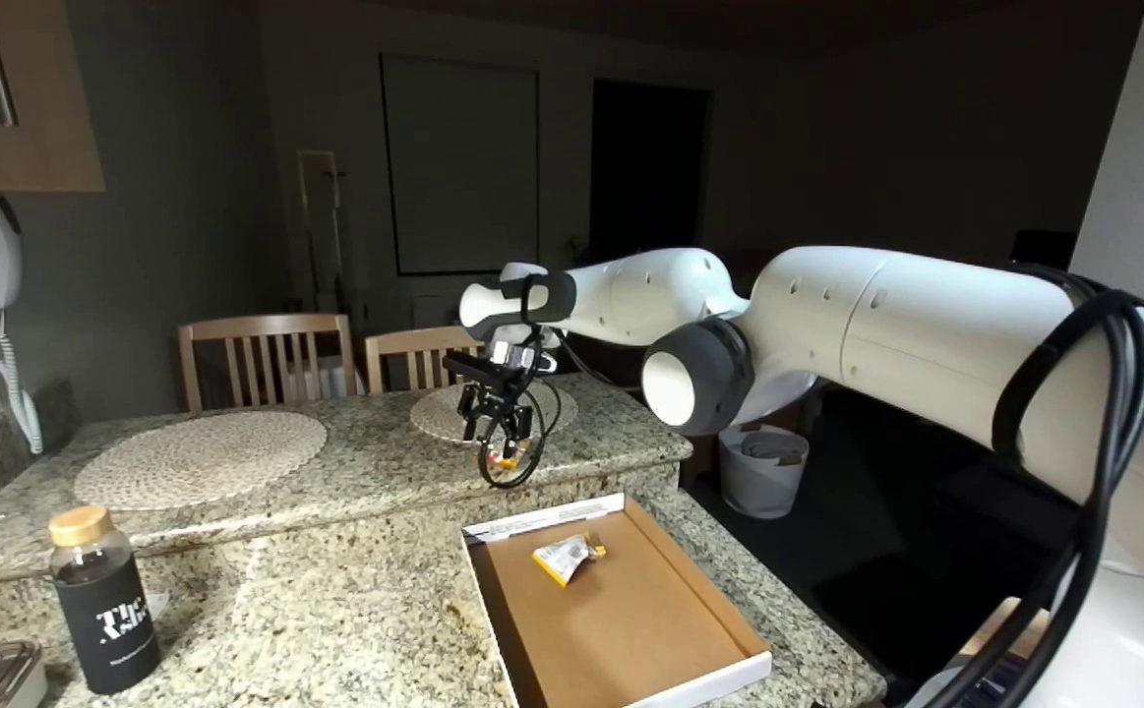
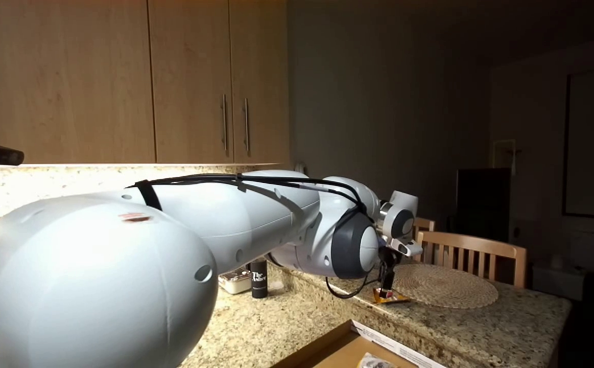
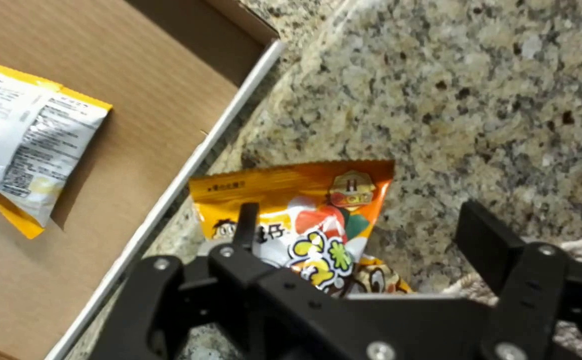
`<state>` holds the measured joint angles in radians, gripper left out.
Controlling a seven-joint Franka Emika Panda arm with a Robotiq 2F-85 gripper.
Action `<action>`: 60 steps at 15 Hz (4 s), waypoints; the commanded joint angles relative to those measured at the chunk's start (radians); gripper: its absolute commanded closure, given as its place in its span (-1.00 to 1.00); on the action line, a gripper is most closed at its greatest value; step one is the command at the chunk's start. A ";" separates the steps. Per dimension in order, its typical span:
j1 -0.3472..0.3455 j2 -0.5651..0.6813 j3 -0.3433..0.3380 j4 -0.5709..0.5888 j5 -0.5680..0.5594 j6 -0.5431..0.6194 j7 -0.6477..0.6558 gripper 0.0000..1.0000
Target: Place the two sachets on the box.
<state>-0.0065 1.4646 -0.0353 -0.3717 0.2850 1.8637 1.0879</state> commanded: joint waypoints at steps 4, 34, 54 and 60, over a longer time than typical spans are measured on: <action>-0.001 0.008 0.002 -0.008 -0.110 0.095 0.124 -1.00; -0.025 -0.064 -0.047 0.022 -0.242 -0.979 -0.476 0.09; -0.067 -0.212 0.023 0.018 -0.198 -0.353 -0.453 -1.00; -0.044 -0.206 0.002 0.026 -0.230 -0.008 -0.510 -1.00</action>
<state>-0.0588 1.2644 -0.0242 -0.3459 0.0738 1.7504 0.6449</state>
